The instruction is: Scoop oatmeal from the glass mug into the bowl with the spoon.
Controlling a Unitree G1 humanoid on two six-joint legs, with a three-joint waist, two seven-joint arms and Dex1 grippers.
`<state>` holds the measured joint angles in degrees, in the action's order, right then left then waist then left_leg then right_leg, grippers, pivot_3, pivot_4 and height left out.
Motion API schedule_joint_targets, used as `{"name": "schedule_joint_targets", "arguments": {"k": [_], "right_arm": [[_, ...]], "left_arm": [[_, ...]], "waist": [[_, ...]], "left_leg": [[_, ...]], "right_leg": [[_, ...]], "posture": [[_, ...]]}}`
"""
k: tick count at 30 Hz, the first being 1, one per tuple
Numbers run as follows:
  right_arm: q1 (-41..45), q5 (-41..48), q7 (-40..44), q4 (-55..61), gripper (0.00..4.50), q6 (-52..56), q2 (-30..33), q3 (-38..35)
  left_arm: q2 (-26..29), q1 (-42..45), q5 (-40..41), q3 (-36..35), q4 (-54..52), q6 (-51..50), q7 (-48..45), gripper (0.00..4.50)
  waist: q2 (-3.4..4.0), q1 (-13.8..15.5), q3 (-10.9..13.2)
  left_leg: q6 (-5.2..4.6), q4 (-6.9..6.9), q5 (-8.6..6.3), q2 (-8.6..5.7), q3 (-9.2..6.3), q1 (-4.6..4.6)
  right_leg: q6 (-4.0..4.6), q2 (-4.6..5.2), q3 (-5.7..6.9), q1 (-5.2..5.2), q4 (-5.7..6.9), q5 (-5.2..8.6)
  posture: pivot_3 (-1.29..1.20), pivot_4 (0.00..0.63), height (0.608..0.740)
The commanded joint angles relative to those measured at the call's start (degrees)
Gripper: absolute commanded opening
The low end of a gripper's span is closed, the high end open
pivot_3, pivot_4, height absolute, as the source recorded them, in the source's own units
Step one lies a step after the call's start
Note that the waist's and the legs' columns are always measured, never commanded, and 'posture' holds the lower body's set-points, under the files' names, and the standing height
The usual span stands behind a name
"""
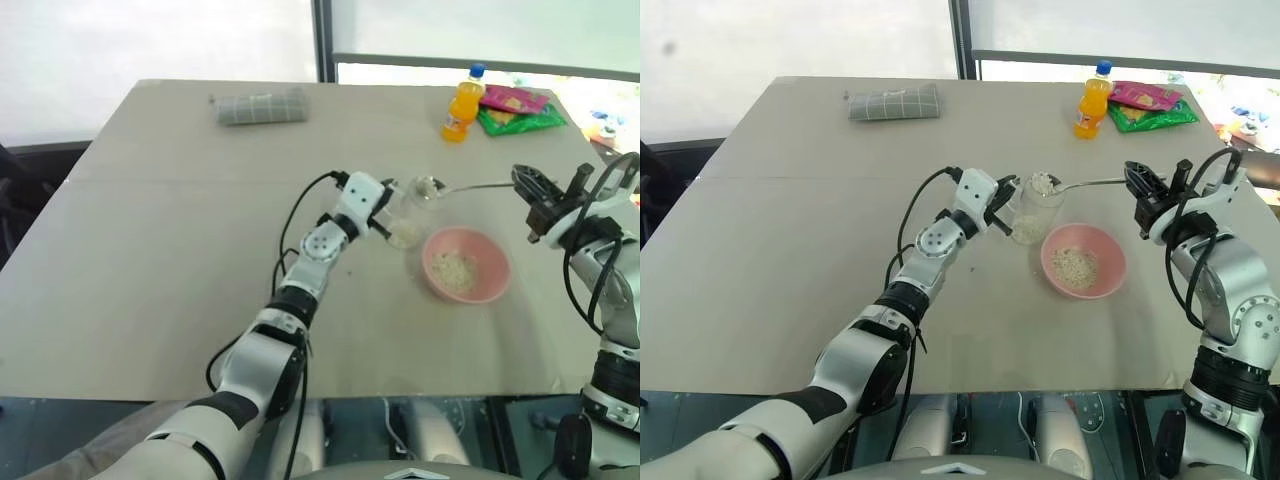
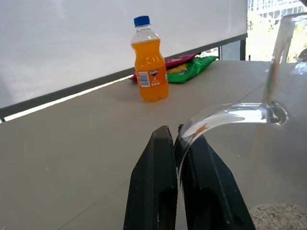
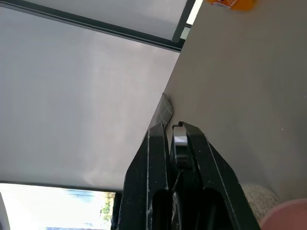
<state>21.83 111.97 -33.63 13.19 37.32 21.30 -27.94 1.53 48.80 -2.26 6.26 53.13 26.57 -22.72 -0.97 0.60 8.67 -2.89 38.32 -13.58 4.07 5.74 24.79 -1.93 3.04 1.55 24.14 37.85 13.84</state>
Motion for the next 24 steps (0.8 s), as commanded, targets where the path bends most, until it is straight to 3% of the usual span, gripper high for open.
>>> {"name": "schedule_joint_targets", "arguments": {"k": [1,12,24], "right_arm": [[1.5,1.0,-1.1,4.6,0.0,-0.4,-0.6,-1.7],[-1.3,1.0,-4.6,10.5,0.0,0.2,-0.4,-6.0],[-14.6,1.0,-3.2,17.1,0.0,2.3,3.1,-11.5]], "left_arm": [[0.8,-0.6,-1.0,0.1,-0.4,0.5,0.3,0.04],[1.2,-0.5,-1.0,0.1,0.3,0.6,0.3,0.04],[2.1,0.1,-0.7,-0.5,1.9,0.6,0.3,0.04]], "waist": [[0.0,0.0,0.0],[0.0,0.0,0.0],[0.02,-0.2,0.0]], "left_leg": [[0.0,0.0,0.0,0.0,0.0,0.0],[0.0,0.01,0.0,0.0,-0.01,0.0],[0.0,0.01,0.0,0.0,-0.08,-0.11]], "right_leg": [[0.0,0.0,0.0,0.0,0.0,0.0],[0.0,0.0,0.0,-0.01,0.0,0.0],[0.0,-0.01,-0.06,-0.09,0.0,0.0]], "posture": [[0.0,0.15,0.74],[0.0,0.15,0.74],[0.0,0.15,0.74]]}}
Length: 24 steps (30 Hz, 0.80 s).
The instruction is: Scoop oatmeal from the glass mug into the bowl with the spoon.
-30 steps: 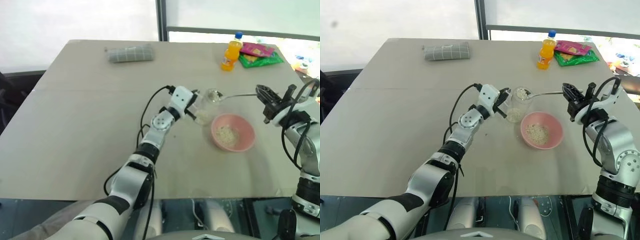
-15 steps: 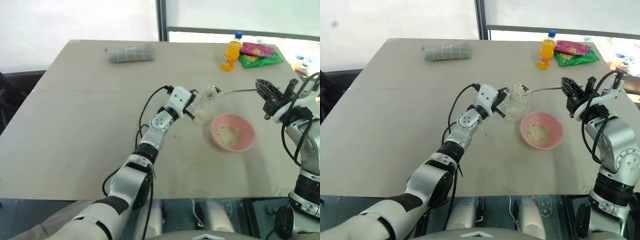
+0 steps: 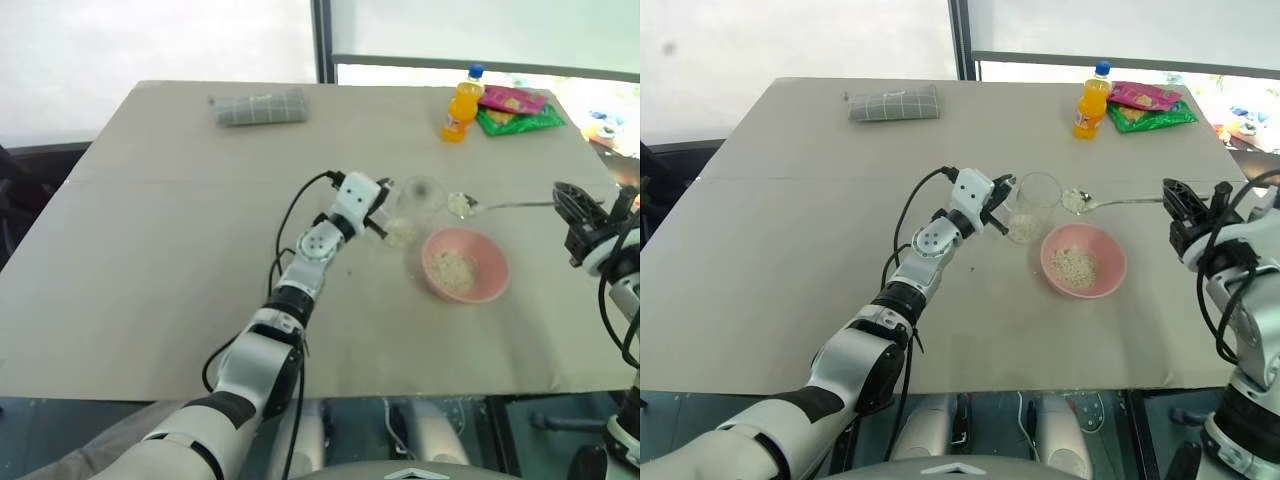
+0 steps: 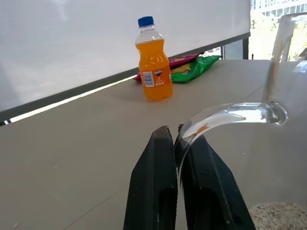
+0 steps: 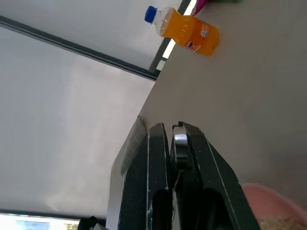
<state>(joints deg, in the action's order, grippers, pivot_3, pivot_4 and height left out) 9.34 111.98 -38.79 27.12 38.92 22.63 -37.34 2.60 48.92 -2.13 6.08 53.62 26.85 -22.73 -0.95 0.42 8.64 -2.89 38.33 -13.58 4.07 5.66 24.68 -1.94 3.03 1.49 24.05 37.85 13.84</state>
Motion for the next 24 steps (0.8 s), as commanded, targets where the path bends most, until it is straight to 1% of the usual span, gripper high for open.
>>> {"name": "schedule_joint_targets", "arguments": {"k": [1,4,7,11,14,16,18,24], "right_arm": [[-3.2,1.0,2.6,3.3,0.0,1.0,2.3,-2.2],[-6.7,1.0,4.8,3.4,0.0,2.3,4.8,-2.3],[-9.3,1.0,7.0,3.1,0.0,4.1,8.9,-1.2],[-10.8,1.0,9.3,1.8,0.0,7.1,19.7,0.5],[-9.2,-5.9,14.9,2.6,0.0,11.2,29.9,2.9],[-7.7,-10.4,18.8,3.4,0.0,12.2,34.4,4.7],[-6.4,-12.7,21.2,4.1,0.0,12.3,36.5,6.2],[-2.3,-25.6,30.3,7.3,0.0,12.7,42.2,11.0]], "left_arm": [[1.1,0.0,-0.8,-0.3,1.5,0.3,0.4,0.04],[1.2,0.0,-0.8,-0.4,1.7,0.4,0.5,0.04],[1.3,-0.2,-0.8,-0.5,1.7,0.4,0.5,0.04],[1.2,-0.4,-0.9,-0.6,1.7,0.5,0.6,0.04],[1.2,-0.6,-1.0,-0.7,1.6,0.5,0.8,0.04],[1.1,-0.7,-1.0,-0.7,1.5,0.5,0.9,0.04],[1.1,-0.6,-1.0,-0.8,1.6,0.6,1.0,0.04],[0.9,-0.8,-1.1,-0.8,1.5,0.6,1.3,0.04]], "waist": [[0.0,-0.1,0.0],[0.03,-0.2,0.0],[0.03,-0.4,0.0],[0.04,-0.7,0.0],[0.07,-0.9,0.0],[-0.01,-1.0,0.0],[-0.02,-0.9,0.0],[-0.04,-0.8,0.0]], "left_leg": [[0.0,0.0,0.0,0.0,-0.01,-0.01],[0.0,0.0,0.0,0.0,-0.06,-0.04],[0.0,0.01,0.0,0.0,-0.09,-0.08],[-0.01,0.04,0.0,-0.01,-0.12,-0.12],[-0.01,0.07,-0.01,-0.02,-0.11,-0.13],[-0.01,0.06,-0.01,-0.03,-0.18,-0.13],[-0.01,0.07,-0.01,-0.02,-0.25,-0.13],[-0.01,0.07,-0.01,-0.04,-0.27,-0.06]], "right_leg": [[0.0,0.0,0.0,-0.01,0.0,0.0],[0.0,0.0,-0.01,-0.04,0.0,0.0],[0.0,0.0,-0.01,-0.11,-0.01,0.0],[0.0,0.01,-0.01,-0.18,-0.03,0.0],[0.0,0.02,-0.05,-0.19,-0.02,0.0],[0.0,0.0,0.0,-0.21,-0.04,0.0],[0.0,-0.01,0.05,-0.23,-0.05,0.0],[-0.01,0.01,0.08,-0.23,-0.14,0.0]], "posture": [[0.0,0.15,0.74],[0.0,0.15,0.74],[0.0,0.15,0.74],[0.0,0.15,0.74],[0.0,0.15,0.74],[0.0,0.15,0.74],[0.0,0.15,0.74],[0.0,0.15,0.74]]}}
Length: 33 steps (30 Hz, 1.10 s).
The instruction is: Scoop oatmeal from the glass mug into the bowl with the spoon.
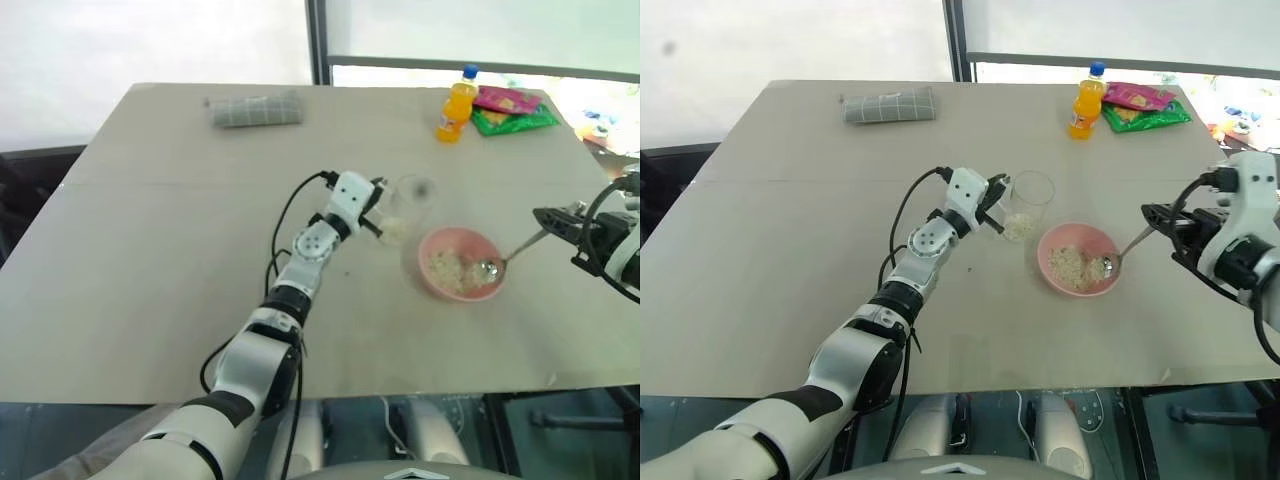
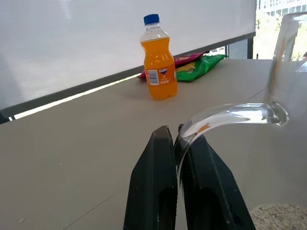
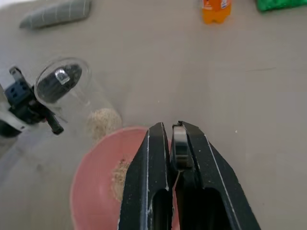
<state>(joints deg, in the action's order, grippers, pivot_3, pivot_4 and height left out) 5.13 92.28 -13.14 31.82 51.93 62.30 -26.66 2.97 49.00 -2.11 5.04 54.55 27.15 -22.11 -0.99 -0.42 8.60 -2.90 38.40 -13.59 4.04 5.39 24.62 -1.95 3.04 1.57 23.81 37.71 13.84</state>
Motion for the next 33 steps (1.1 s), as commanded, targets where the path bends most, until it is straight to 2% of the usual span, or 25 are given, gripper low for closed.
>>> {"name": "schedule_joint_targets", "arguments": {"k": [1,6,11,16,26,33], "right_arm": [[2.4,-8.7,6.5,3.3,0.0,-0.4,3.4,1.3],[5.8,-18.4,12.9,5.9,0.0,-1.4,5.1,5.6],[7.6,-19.5,13.9,6.0,0.0,-0.2,3.0,6.5],[6.9,-16.1,11.9,3.8,0.0,0.6,-0.7,4.3],[1.8,3.1,-0.4,-3.8,0.0,-2.4,-9.6,-2.9],[-1.8,19.7,-9.2,-6.3,0.0,-9.6,-15.4,-6.3]], "left_arm": [[0.5,-1.0,-1.1,0.2,0.5,0.3,0.7,0.04],[0.5,-1.0,-1.0,0.2,0.5,0.3,0.8,0.04],[0.5,-1.2,-1.1,0.3,0.2,0.3,0.8,0.04],[1.0,-1.2,-1.1,0.2,0.0,0.3,0.9,0.04],[1.7,-1.7,-1.1,0.1,-0.3,0.3,0.9,0.04],[1.6,-1.9,-1.2,0.3,-0.6,0.1,0.9,0.04]], "waist": [[-0.01,0.1,0.0],[-0.02,0.1,0.0],[-0.04,0.2,0.0],[-0.06,0.2,0.0],[-0.08,0.2,0.0],[-0.08,0.1,0.0]], "left_leg": [[0.0,0.0,0.0,0.0,-0.02,0.0],[0.0,0.0,0.0,0.0,-0.02,0.0],[0.0,0.0,0.0,0.01,-0.04,0.01],[0.0,0.01,0.0,0.0,-0.01,0.01],[0.0,0.01,0.0,0.01,0.0,-0.02],[0.0,0.01,0.0,0.0,0.02,-0.03]], "right_leg": [[0.0,0.0,0.02,0.0,-0.01,0.0],[0.0,0.0,0.03,0.0,-0.01,0.0],[0.0,0.01,0.04,0.0,-0.01,0.0],[0.0,0.01,0.03,0.0,0.0,0.0],[0.0,0.0,0.02,-0.02,0.03,-0.01],[-0.01,0.0,0.0,-0.02,0.04,-0.01]], "posture": [[0.0,0.15,0.74],[0.0,0.15,0.74],[0.0,0.15,0.74],[0.0,0.15,0.74],[0.0,0.15,0.74],[0.0,0.15,0.74]]}}
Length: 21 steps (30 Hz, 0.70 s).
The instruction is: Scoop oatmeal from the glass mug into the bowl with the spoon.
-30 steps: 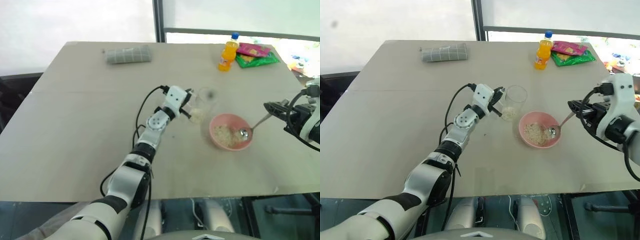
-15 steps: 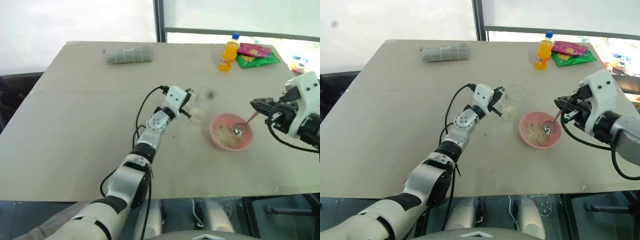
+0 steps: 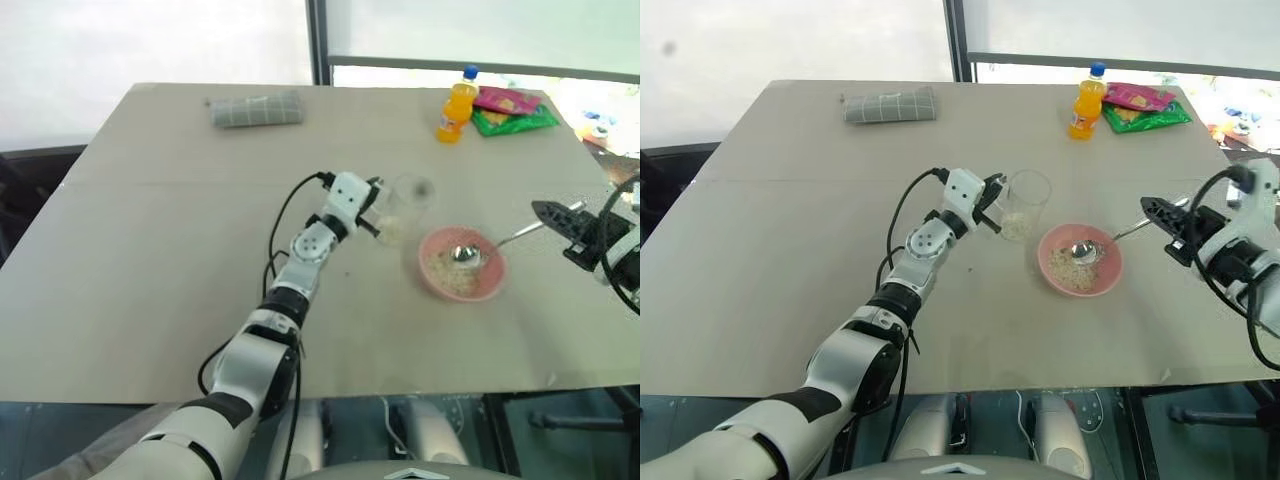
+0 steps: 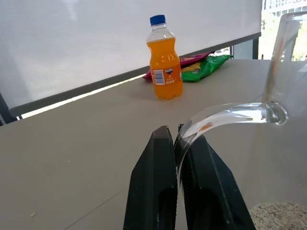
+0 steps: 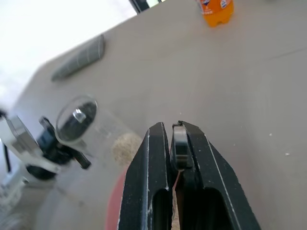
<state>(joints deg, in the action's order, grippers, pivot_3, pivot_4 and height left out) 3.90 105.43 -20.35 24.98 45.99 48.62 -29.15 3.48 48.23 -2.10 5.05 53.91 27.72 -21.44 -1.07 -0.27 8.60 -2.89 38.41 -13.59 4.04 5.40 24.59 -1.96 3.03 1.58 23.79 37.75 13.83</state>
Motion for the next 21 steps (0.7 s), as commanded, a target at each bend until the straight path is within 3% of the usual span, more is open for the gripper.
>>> {"name": "schedule_joint_targets", "arguments": {"k": [1,12,21], "right_arm": [[-0.6,7.3,-2.3,0.6,0.0,-4.3,-3.0,-4.3],[0.5,7.6,-4.9,0.8,0.0,-5.6,-13.2,-7.5],[14.6,7.6,-9.9,0.8,0.0,-6.2,-14.5,-2.3]], "left_arm": [[1.1,-1.1,-1.2,0.3,0.1,-0.5,0.2,0.04],[1.5,-1.1,-1.2,0.3,-0.3,-0.7,0.2,0.04],[1.4,-1.2,-0.7,0.0,-0.6,-1.0,0.2,0.04]], "waist": [[0.0,-0.1,0.0],[0.02,-0.2,0.0],[0.03,-0.4,0.0]], "left_leg": [[0.0,0.0,0.0,0.0,0.0,0.0],[0.0,0.0,0.0,0.01,0.0,-0.02],[0.0,0.0,0.0,0.01,0.06,-0.07]], "right_leg": [[0.0,0.0,-0.01,0.0,0.0,0.0],[-0.02,-0.01,-0.01,-0.01,0.01,-0.01],[-0.01,-0.01,-0.05,0.0,0.07,-0.01]], "posture": [[0.0,0.15,0.74],[0.0,0.15,0.74],[0.0,0.15,0.74]]}}
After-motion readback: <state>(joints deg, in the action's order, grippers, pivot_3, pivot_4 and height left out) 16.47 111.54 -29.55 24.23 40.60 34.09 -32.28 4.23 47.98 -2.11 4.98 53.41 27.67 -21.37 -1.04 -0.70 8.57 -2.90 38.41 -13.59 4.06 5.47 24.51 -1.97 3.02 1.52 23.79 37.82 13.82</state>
